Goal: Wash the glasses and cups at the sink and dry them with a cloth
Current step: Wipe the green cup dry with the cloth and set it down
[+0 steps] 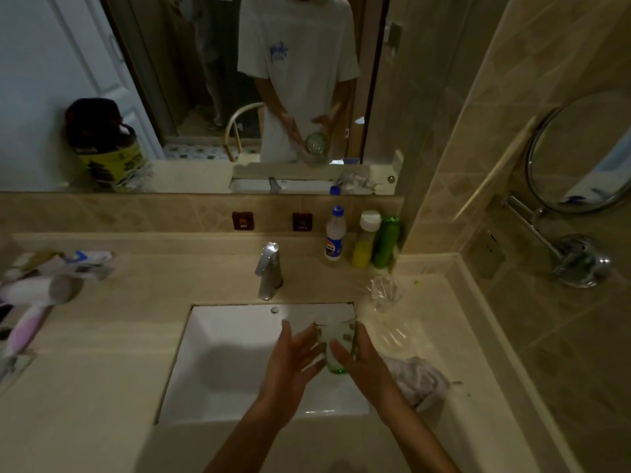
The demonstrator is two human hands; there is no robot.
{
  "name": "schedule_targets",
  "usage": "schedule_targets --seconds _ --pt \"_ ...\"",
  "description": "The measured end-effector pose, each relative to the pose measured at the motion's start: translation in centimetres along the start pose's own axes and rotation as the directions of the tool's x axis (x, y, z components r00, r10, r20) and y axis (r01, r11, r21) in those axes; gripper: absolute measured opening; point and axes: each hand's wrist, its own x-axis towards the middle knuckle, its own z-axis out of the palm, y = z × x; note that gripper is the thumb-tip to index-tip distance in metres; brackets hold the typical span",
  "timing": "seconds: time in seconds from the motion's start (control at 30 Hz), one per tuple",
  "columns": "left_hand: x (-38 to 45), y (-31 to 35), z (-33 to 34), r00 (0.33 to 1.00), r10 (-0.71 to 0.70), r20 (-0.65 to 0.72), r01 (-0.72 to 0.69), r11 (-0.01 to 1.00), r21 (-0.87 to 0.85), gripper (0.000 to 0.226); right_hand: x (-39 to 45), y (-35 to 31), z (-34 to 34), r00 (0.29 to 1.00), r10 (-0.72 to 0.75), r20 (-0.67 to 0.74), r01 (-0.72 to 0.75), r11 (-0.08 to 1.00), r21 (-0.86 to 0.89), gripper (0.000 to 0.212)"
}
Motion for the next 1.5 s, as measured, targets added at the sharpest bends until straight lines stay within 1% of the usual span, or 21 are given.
schedule_targets --seconds 0.03,0.07,0.17,0.2,0.33,0.4,0.47,0.53,0.6,0.67,0.77,0.83,0.87,0.9,0.97,1.0,1.07,1.1,1.2,1.33,1.5 --pt "-0.1 0.1 -0.4 1.000 0.010 0.013 -0.010 1.000 0.006 0.072 0.2 0.0 0.3 1.000 -0.001 -0.028 0.002 1.000 0.018 0.050" --pt "-0.2 0.3 -0.7 1.000 0.015 0.021 -0.015 1.000 0.008 0.070 0.4 0.2 0.6 0.999 0.001 -0.049 0.002 0.998 0.058 0.052" --pt "-0.3 0.7 -1.7 0.997 0.023 0.070 -0.025 0.999 0.024 0.068 0.6 0.4 1.3 0.990 0.064 -0.129 -0.043 0.986 0.161 0.080" --pt "-0.2 0.8 -2.0 0.997 0.024 0.080 -0.026 0.999 0.034 0.067 0.7 0.5 1.5 0.983 0.083 -0.166 -0.049 0.979 0.198 0.084" --pt "1.0 0.9 -3.5 0.993 0.006 0.122 -0.010 1.000 0.025 0.059 1.3 0.7 2.2 0.962 0.120 -0.244 -0.049 0.959 0.278 0.068" --pt "2.3 0.0 -4.4 0.999 0.017 0.046 -0.020 0.998 0.064 0.053 1.3 0.9 2.3 0.954 0.123 -0.272 -0.043 0.959 0.282 0.073" --pt "3.6 -1.9 -5.7 0.997 0.052 -0.063 -0.036 0.974 0.223 0.041 1.3 1.4 1.8 0.946 0.133 -0.295 -0.054 0.964 0.262 0.075" --pt "4.9 -4.1 -7.5 0.983 0.095 -0.156 -0.022 0.910 0.415 0.033 1.4 1.8 1.1 0.939 0.148 -0.310 -0.079 0.972 0.223 0.079" --pt "6.0 -6.2 -8.8 0.978 0.146 -0.148 -0.018 0.768 0.640 0.035 1.6 2.4 -0.1 0.931 0.147 -0.334 -0.089 0.979 0.182 0.087" --pt "6.5 -7.8 -9.6 0.989 0.106 -0.106 0.029 0.559 0.829 0.025 1.6 3.1 -1.4 0.924 0.161 -0.348 -0.111 0.981 0.160 0.084" --pt "7.7 -10.5 -11.3 0.982 0.093 -0.164 0.149 0.144 0.978 0.043 2.5 4.1 -3.9 0.909 0.134 -0.395 -0.110 0.991 0.081 0.068" --pt "8.1 -12.2 -11.7 0.979 0.106 -0.176 0.188 -0.117 0.975 0.059 3.4 4.6 -5.8 0.902 0.098 -0.420 -0.111 0.994 -0.006 0.072" --pt "8.1 -13.0 -11.7 0.980 0.108 -0.169 0.186 -0.176 0.967 0.064 3.9 5.0 -6.8 0.899 0.080 -0.431 -0.107 0.993 -0.041 0.078" --pt "8.1 -14.0 -11.7 0.981 0.110 -0.158 0.177 -0.201 0.963 0.062 4.5 5.4 -8.0 0.895 0.079 -0.439 -0.123 0.990 -0.071 0.084" --pt "8.4 -15.2 -11.9 0.972 0.147 -0.185 0.219 -0.271 0.937 0.052 5.8 6.1 -10.3 0.891 0.094 -0.443 -0.152 0.984 -0.096 0.082" --pt "8.7 -15.5 -11.8 0.961 0.165 -0.222 0.262 -0.294 0.919 0.050 6.5 6.3 -11.4 0.889 0.095 -0.447 -0.159 0.981 -0.108 0.076" --pt "9.4 -16.0 -11.8 0.940 0.220 -0.262 0.318 -0.275 0.908 0.047 8.1 6.7 -13.8 0.893 0.106 -0.438 -0.180 0.975 -0.130 0.072" --pt "9.5 -16.0 -11.7 0.925 0.271 -0.267 0.337 -0.255 0.906 0.044 8.8 7.0 -15.0 0.895 0.121 -0.429 -0.194 0.972 -0.131 0.074" --pt "10.0 -16.0 -11.2 0.909 0.271 -0.317 0.387 -0.263 0.884 0.039 11.5 7.6 -18.2 0.898 0.152 -0.413 -0.224 0.966 -0.132 0.081" --pt "10.4 -15.7 -10.5 0.853 0.290 -0.434 0.492 -0.170 0.854 0.025 15.5 8.3 -21.5 0.890 0.169 -0.424 -0.247 0.959 -0.136 0.080" --pt "10.5 -15.6 -10.3 0.851 0.319 -0.418 0.488 -0.181 0.854 0.022 18.7 8.8 -24.2 0.891 0.125 -0.436 -0.247 0.940 -0.236 0.074"
